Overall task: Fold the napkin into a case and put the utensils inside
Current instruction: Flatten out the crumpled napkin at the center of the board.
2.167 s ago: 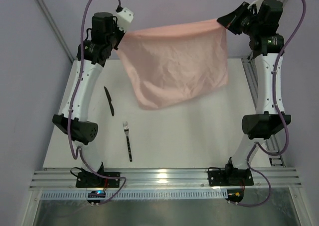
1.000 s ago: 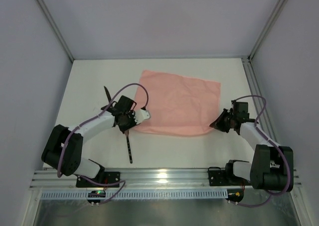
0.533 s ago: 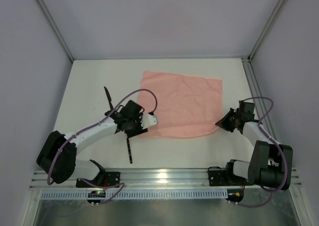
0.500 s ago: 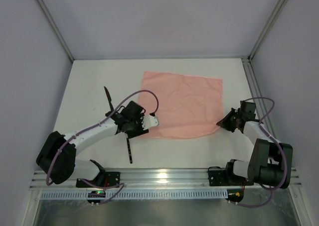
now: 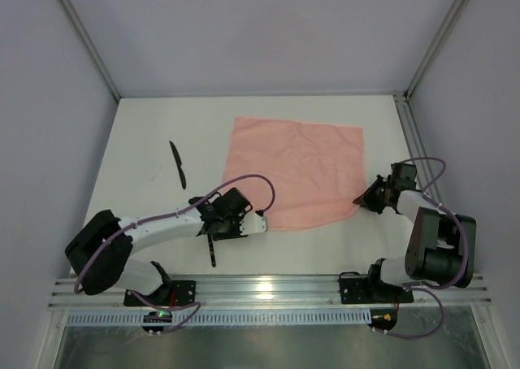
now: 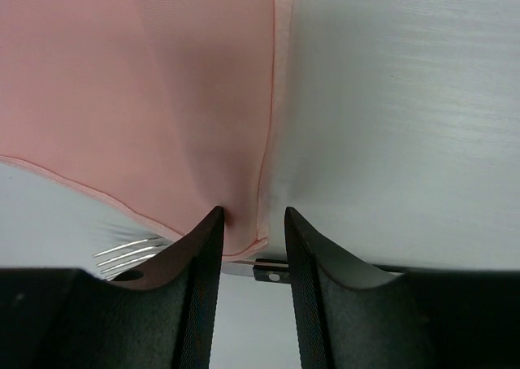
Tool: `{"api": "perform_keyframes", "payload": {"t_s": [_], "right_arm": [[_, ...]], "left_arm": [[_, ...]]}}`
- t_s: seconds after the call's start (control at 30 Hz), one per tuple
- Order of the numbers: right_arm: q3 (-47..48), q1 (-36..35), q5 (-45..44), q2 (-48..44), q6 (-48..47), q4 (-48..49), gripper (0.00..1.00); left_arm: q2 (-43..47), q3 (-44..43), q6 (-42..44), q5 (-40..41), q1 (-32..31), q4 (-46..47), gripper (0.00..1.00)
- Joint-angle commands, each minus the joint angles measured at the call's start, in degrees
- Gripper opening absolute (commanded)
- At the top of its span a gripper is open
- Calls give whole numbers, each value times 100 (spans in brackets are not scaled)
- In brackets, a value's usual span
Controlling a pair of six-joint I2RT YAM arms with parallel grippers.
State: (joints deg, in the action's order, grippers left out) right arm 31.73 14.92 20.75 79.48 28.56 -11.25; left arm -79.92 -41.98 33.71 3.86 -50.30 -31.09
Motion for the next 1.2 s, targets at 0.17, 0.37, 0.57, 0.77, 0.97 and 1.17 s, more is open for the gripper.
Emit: {"api": "perform_keyframes", "payload": {"t_s": [0.17,0.37,0.57,0.77,0.97,1.17], "right_arm": [[387,46,-194,59,-140,9,22],[405,46,-877,-764,-262,-597,57],[326,46,-1355,-1620,-482,-1196,60],[80,38,-907,-1497,-360,-1161,59],[-87,46,-1108,-1839,-193,-1406,61],[-114,46,-1127,-1648,97,-1758,61]], "left_arm": [[679,364,249,282,-76,164,39],[627,436,206,256,-76,25,38],[996,541,328,326,-67,-90,38],[390,682,285,405,-67,331,39],[179,761,267,273,-67,534,35],[99,779,171,291,-67,657,4]]}}
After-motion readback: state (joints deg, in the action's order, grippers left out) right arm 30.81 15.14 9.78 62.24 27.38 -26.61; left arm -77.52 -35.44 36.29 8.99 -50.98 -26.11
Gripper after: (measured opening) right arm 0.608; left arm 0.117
